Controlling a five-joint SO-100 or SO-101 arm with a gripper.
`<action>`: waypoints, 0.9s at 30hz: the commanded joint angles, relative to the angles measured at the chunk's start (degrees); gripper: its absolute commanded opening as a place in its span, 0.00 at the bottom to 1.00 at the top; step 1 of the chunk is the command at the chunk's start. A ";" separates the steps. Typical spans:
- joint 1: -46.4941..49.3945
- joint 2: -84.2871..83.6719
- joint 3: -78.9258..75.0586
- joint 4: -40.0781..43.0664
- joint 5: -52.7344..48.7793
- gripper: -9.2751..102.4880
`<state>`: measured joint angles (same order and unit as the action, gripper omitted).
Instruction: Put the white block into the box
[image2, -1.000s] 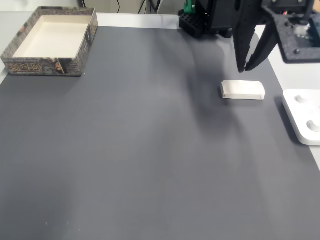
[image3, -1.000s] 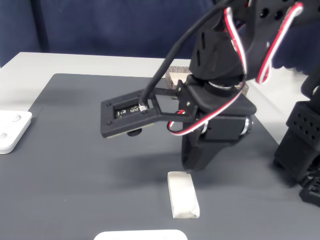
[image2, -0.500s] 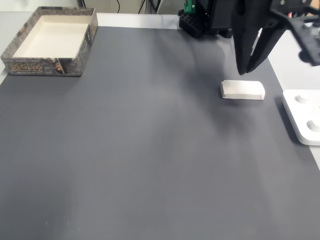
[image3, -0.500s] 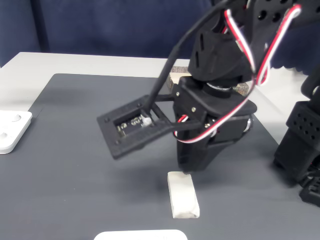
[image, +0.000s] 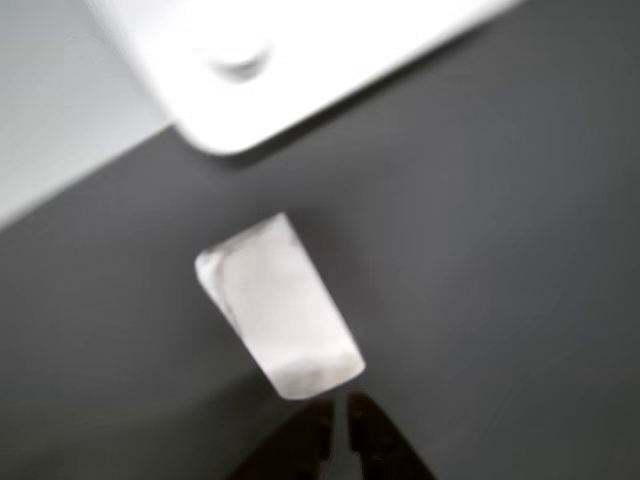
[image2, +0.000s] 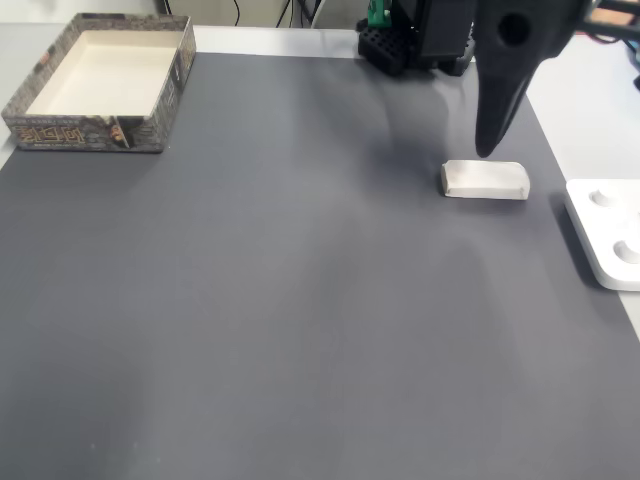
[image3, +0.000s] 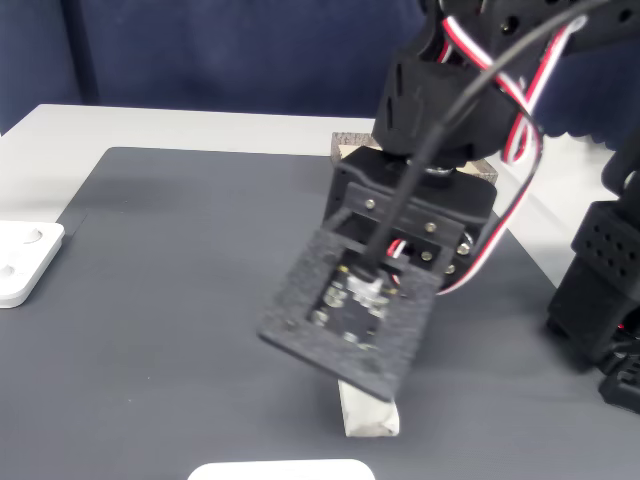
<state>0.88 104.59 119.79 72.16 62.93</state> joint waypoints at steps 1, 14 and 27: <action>0.97 2.81 -0.88 -0.44 10.11 0.07; 1.23 2.55 -1.41 -0.44 23.73 0.07; 1.41 -0.18 -5.27 0.97 31.29 0.07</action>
<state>1.41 104.59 118.39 72.69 90.70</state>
